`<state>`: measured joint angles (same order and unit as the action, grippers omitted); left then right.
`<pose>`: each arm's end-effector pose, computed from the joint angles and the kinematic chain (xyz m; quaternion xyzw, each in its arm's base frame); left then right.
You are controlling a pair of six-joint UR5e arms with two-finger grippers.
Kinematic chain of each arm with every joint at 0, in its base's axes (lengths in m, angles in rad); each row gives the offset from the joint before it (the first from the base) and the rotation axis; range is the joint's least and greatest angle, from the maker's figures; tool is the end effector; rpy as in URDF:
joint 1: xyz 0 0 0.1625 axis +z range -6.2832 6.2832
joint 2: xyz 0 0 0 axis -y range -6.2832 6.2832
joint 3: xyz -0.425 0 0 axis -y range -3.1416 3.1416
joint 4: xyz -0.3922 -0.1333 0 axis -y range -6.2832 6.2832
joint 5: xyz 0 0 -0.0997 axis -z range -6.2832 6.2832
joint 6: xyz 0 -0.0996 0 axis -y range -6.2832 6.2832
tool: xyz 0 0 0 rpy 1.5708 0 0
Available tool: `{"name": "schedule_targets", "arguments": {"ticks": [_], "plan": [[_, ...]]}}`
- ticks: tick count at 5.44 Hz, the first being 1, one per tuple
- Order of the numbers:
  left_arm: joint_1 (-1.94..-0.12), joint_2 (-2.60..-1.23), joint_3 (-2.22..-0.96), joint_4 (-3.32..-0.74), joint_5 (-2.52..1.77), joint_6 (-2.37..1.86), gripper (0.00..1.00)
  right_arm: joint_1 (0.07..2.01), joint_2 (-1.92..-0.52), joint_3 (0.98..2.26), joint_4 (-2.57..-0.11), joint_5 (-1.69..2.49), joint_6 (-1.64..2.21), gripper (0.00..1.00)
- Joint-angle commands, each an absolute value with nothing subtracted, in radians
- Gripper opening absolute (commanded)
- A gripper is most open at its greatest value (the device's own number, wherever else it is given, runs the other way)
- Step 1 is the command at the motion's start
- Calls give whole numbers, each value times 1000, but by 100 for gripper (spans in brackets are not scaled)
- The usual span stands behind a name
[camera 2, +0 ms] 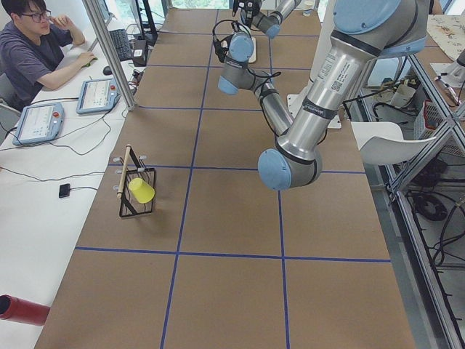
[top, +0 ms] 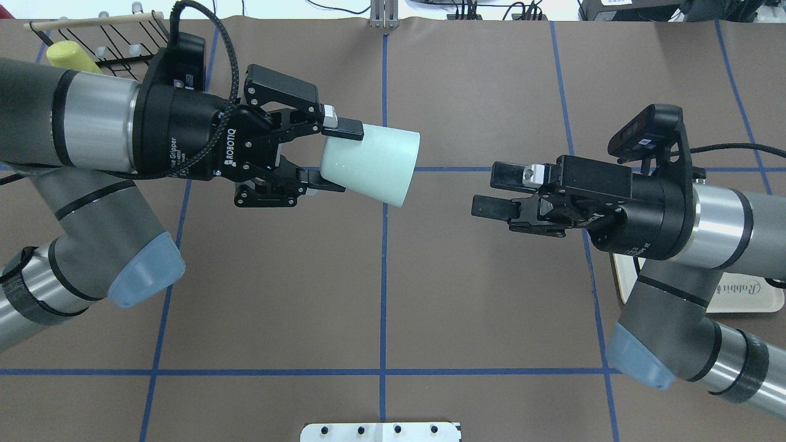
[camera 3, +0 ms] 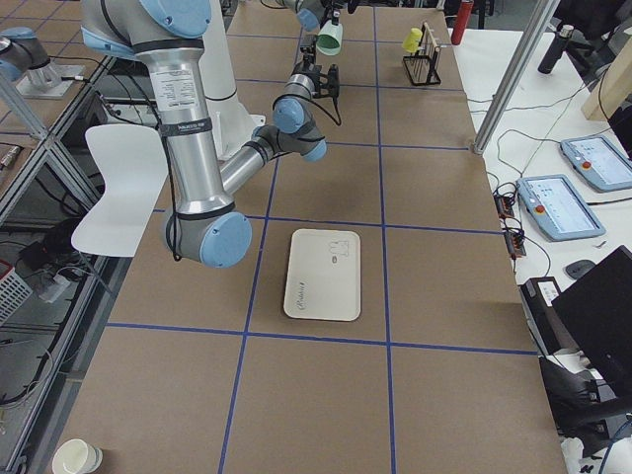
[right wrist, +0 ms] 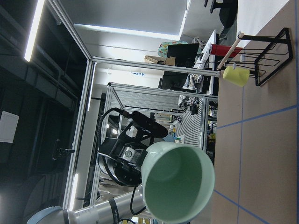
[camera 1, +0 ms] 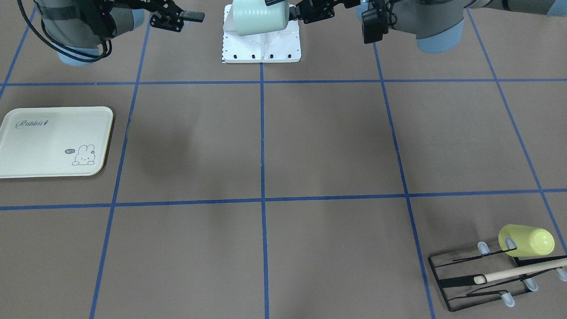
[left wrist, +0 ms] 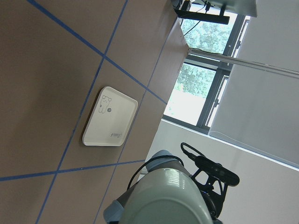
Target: Left arm grabs green cup and hands to right arm on tray
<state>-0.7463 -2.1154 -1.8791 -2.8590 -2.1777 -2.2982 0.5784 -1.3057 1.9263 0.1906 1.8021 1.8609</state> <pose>0.3102 -0.3910 0.1025 -0.1354 0.8387 -0.1134 0.5152 -0.2954 -0.3248 0.2056 0.0902 -0.9191 0.0577 0.3792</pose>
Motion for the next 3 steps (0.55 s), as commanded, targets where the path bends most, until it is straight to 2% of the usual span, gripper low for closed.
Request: {"name": "schedule_targets", "arguments": {"ticks": [1, 3], "plan": [[-739, -2117, -1875, -2870, -2177, -2315, 0, 554, -1264, 1924, 183, 1778, 1864, 95], [-729, -2117, -1893, -2870, -2178, -2318, 0, 542, -1256, 1922, 175, 1705, 1864, 95]]}}
